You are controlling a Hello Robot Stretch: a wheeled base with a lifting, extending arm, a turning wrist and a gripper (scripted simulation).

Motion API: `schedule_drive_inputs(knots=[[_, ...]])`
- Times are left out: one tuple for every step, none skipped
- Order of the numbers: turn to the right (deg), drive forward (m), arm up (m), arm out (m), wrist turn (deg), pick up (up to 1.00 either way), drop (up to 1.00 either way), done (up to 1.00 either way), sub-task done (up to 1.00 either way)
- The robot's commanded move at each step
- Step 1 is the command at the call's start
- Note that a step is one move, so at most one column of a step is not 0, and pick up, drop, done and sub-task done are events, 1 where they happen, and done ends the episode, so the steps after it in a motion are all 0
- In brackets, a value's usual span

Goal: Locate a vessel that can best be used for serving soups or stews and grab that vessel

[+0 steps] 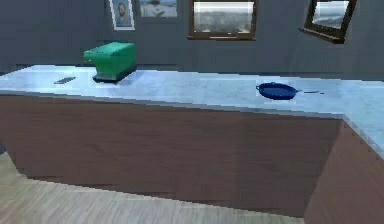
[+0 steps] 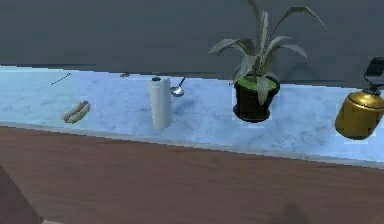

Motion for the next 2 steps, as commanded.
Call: schedule_drive_inputs(knots=[[45.0, 0.0, 0.0, 0.0, 0.0, 0.0, 0.0, 0.0, 0.0], [45.0, 0.0, 0.0, 0.0, 0.0, 0.0, 0.0, 0.0, 0.0]])
